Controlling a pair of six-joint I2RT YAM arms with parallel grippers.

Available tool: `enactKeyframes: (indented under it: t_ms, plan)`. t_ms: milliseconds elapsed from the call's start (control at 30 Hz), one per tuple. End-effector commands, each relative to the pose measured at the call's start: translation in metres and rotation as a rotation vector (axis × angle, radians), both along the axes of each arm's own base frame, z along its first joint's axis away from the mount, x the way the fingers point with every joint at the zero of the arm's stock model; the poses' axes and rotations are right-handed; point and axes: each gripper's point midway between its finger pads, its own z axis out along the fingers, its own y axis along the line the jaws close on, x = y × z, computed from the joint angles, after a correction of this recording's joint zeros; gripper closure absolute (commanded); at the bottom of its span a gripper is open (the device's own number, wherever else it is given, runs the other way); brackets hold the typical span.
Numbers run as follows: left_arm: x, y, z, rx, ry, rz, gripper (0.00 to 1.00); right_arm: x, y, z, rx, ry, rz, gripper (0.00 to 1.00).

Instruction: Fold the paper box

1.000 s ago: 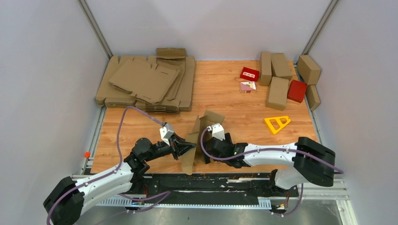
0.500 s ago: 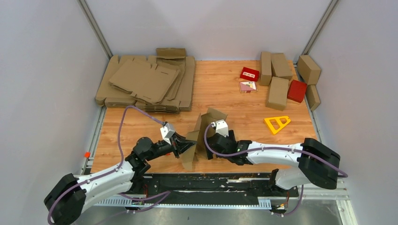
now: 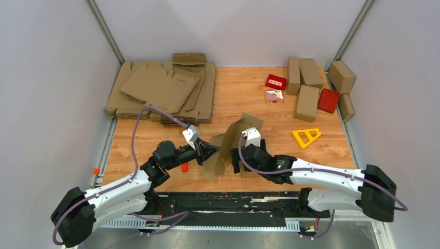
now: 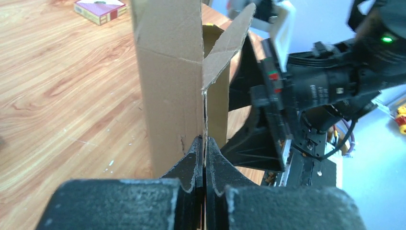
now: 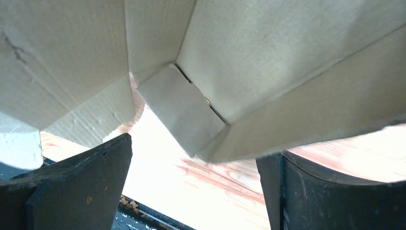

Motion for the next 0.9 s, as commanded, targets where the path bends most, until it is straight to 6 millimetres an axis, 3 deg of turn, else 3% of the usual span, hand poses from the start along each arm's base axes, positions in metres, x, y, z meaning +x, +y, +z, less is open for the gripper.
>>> enactKeyframes:
  t_ms: [0, 133, 267, 500, 600, 733, 867]
  plan:
    - [0.016, 0.0, 0.003, 0.096, 0.091, 0.074, 1.0, 0.002, -0.012, 0.031, 0.035, -0.031, 0.002, 0.0]
    - [0.024, 0.003, 0.01, 0.183, 0.163, 0.117, 0.99, -0.002, -0.026, 0.062, 0.104, -0.064, -0.003, 0.0]
    - [0.037, 0.009, 0.014, 0.328, 0.222, 0.18, 0.84, -0.004, -0.044, 0.089, 0.163, -0.114, -0.002, 0.0]
    - [0.067, 0.019, 0.005, 0.586, 0.355, 0.324, 0.22, -0.01, -0.07, 0.102, 0.189, -0.108, -0.022, 0.0]
    - [0.075, 0.027, 0.023, 0.551, 0.33, 0.398, 0.03, -0.013, -0.074, 0.096, 0.167, -0.087, -0.02, 0.0]
    - [0.069, 0.044, 0.047, 0.479, 0.28, 0.449, 0.0, -0.015, -0.068, 0.085, 0.121, -0.057, 0.026, 0.0]
    - [0.046, 0.051, 0.048, 0.422, 0.324, 0.411, 0.04, -0.002, -0.068, 0.083, 0.096, -0.075, -0.025, 0.0]
